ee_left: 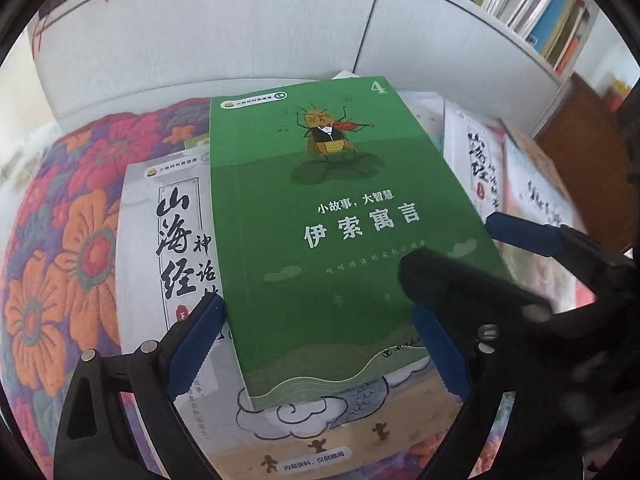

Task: Organize books

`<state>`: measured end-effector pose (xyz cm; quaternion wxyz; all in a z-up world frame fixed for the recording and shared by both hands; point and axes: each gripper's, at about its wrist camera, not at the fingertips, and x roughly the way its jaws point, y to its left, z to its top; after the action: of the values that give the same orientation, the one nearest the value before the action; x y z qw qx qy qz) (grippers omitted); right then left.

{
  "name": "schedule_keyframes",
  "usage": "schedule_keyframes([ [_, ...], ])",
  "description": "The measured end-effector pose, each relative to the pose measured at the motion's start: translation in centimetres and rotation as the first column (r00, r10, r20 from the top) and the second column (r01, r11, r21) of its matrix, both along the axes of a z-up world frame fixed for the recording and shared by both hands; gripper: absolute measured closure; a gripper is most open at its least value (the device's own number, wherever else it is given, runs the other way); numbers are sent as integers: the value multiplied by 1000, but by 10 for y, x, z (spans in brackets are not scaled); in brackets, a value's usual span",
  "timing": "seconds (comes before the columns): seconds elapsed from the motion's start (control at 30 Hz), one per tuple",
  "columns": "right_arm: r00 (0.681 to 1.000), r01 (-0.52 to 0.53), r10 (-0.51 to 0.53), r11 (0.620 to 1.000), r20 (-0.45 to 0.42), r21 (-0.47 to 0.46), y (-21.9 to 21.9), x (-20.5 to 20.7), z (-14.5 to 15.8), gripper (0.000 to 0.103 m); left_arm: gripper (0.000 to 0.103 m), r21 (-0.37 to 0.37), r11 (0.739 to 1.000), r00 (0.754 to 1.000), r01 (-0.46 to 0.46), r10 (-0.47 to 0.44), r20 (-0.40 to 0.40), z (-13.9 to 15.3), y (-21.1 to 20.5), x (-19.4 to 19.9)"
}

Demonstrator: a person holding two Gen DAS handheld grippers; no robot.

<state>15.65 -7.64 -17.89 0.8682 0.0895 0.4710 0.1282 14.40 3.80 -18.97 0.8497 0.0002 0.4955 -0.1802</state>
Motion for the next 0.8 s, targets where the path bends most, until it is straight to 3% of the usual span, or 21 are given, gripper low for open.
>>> schedule_keyframes([
  [0.07, 1000, 0, 0, 999, -1, 49, -5, 0, -1, 0, 9, -16, 1000, 1000, -10, 10, -4, 1, 1, -1],
  [0.2, 1000, -22, 22, 998, -1, 52, -6, 0, -1, 0, 9, -45, 999, 1000, -20, 19, -19, 5, 4, -5],
  [0.4, 997, -77, 77, 997, 4, 9, -1, -9, 3, 0, 9, 9, 1000, 999, -28, 29, -31, -1, 1, -2],
  [0.57, 994, -105, 105, 994, -22, -7, -5, -21, 5, 0, 9, 34, 999, 999, -26, 27, -38, 1, -5, -25],
  [0.8, 982, -139, 150, 985, -112, 98, -22, -64, 2, 2, 9, 122, 992, 999, 31, -30, -14, 18, -31, -77],
])
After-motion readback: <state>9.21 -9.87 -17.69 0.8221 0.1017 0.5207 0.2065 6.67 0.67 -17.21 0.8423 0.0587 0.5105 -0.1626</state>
